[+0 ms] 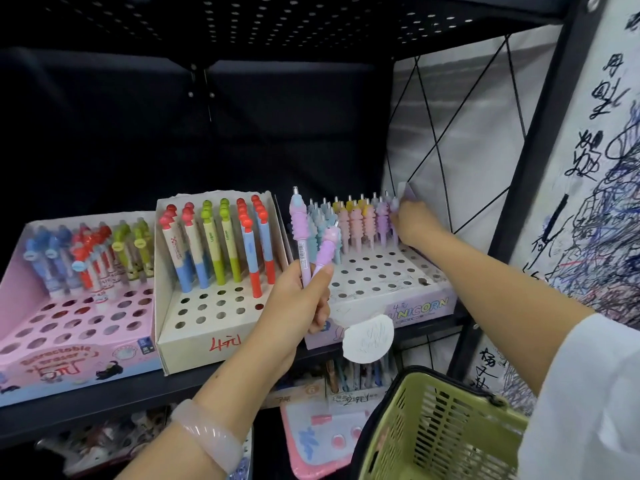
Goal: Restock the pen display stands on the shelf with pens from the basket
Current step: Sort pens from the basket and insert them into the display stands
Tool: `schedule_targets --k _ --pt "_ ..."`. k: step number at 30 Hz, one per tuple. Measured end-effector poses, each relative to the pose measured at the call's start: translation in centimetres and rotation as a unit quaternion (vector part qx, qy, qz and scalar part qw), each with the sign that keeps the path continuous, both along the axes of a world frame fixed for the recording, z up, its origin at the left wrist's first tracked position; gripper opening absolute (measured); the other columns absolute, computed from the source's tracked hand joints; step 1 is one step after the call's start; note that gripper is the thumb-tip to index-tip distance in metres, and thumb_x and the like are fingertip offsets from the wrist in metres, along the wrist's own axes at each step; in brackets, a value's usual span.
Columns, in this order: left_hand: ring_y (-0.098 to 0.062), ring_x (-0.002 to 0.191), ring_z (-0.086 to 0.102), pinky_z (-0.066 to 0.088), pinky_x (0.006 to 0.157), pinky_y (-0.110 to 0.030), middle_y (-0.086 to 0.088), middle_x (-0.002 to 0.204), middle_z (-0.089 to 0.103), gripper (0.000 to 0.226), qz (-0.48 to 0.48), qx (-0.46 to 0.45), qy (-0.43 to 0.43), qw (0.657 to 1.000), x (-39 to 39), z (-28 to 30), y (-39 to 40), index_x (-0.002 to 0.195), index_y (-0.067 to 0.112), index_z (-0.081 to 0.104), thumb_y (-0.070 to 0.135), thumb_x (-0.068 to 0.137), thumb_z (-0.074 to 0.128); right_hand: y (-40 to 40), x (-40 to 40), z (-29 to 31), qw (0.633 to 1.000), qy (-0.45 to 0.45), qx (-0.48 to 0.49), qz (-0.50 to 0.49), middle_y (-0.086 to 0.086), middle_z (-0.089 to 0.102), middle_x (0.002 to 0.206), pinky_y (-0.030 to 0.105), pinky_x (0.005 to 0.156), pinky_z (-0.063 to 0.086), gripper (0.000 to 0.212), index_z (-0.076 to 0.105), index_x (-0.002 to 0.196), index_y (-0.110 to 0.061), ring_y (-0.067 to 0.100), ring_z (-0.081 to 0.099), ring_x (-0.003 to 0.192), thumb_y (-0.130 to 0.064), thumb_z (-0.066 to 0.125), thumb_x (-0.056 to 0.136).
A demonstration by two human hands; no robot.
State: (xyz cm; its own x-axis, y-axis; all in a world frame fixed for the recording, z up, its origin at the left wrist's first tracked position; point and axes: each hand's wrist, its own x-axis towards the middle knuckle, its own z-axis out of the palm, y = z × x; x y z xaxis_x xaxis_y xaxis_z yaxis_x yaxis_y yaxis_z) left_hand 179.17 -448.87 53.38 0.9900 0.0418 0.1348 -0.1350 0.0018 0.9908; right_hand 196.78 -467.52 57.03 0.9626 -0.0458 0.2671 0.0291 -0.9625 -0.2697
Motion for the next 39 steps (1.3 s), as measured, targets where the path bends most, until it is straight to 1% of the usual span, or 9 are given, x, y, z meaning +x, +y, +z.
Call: schedule_targets --k 4,7,10,14,19,23,25,30,39 --pt "-0.007 0.040 0.039 0.032 0.037 -0.017 0.007 0.052 0.044 0.019 0.002 0.003 -0.006 1.000 -0.4 0.0 -0.1 0.080 0.015 0.046 0.026 0.095 0.050 0.1 -1.8 0.6 0.999 0.004 -0.036 -0.023 0.020 0.061 0.115 0.033 0.074 0.043 0.028 0.056 0.117 -0.002 0.034 0.059 0.104 -0.011 0.037 0.098" --pt "-0.006 0.040 0.035 0.031 0.038 -0.015 0.005 0.057 0.042 0.020 0.003 0.009 -0.013 1.000 -0.6 0.0 0.0 0.081 0.016 0.046 0.029 0.096 0.048 0.3 -4.8 0.9 0.994 -0.106 -0.029 0.002 0.019 0.063 0.099 0.030 0.064 0.039 0.025 0.056 0.108 -0.002 0.033 0.060 0.089 -0.020 0.042 0.097" --pt "-0.006 0.040 0.033 0.030 0.038 -0.014 0.001 0.060 0.038 0.024 0.007 0.011 -0.022 1.000 -0.9 -0.1 0.0 0.077 0.016 0.043 0.030 0.096 0.047 2.1 -8.7 1.1 0.969 -0.045 0.182 0.160 0.003 0.061 0.078 0.016 0.051 0.039 0.036 0.063 0.089 -0.006 0.009 0.050 0.059 -0.037 0.045 0.096" --pt "-0.007 0.040 0.031 0.029 0.038 -0.015 0.000 0.060 0.037 0.020 0.009 0.001 -0.026 1.000 -1.3 -0.1 -0.1 0.079 0.017 0.046 0.028 0.095 0.048 4.5 -12.9 1.0 0.892 0.104 0.325 0.296 -0.011 0.064 0.080 0.014 0.053 0.044 0.024 0.063 0.081 -0.025 0.002 0.052 0.063 -0.040 0.049 0.094" --pt "-0.007 0.038 0.033 0.028 0.037 -0.016 0.002 0.057 0.039 0.025 0.004 -0.005 -0.006 1.000 -1.7 -0.1 -0.1 0.085 0.014 0.049 0.036 0.097 0.043 5.5 -13.6 0.5 0.853 0.124 0.398 0.315 -0.007 0.061 0.075 0.020 0.061 0.047 0.022 0.059 0.081 -0.015 0.007 0.056 0.070 -0.029 0.050 0.096" --pt "-0.006 0.037 0.035 0.029 0.035 -0.016 0.005 0.052 0.043 0.030 0.033 -0.018 0.025 0.999 -1.9 -0.6 0.7 0.078 0.016 0.044 0.031 0.101 0.032 4.9 -12.4 0.9 0.790 0.093 0.545 0.265 0.002 0.061 0.078 0.018 0.059 0.052 0.024 0.055 0.088 -0.011 0.011 0.061 0.067 -0.021 0.038 0.101" --pt "-0.005 0.036 0.035 0.028 0.035 -0.015 0.009 0.048 0.044 0.029 0.039 -0.015 0.026 0.999 -2.0 -0.9 1.0 0.078 0.015 0.045 0.027 0.101 0.032 3.7 -10.9 1.5 0.816 0.009 0.539 0.207 0.002 0.063 0.080 0.019 0.058 0.054 0.021 0.053 0.091 -0.011 0.010 0.061 0.062 -0.021 0.038 0.101" --pt "-0.005 0.041 0.036 0.031 0.038 -0.015 0.013 0.048 0.045 0.017 0.019 0.039 0.002 0.999 -2.4 -1.2 1.5 0.086 0.016 0.046 0.023 0.099 0.039 -0.1 -7.1 1.8 0.910 -0.157 0.366 0.118 0.010 0.062 0.090 0.033 0.063 0.054 0.009 0.042 0.100 -0.013 0.018 0.061 0.064 -0.021 0.038 0.101" --pt "-0.006 0.042 0.031 0.026 0.039 -0.017 0.008 0.052 0.042 0.013 -0.003 0.029 -0.005 1.000 -2.3 -1.5 2.1 0.088 0.020 0.048 0.022 0.099 0.041 -0.4 -5.2 1.4 0.960 -0.177 0.188 0.113 0.018 0.065 0.089 0.050 0.071 0.054 0.024 0.045 0.112 -0.006 0.034 0.064 0.074 -0.026 0.038 0.100"
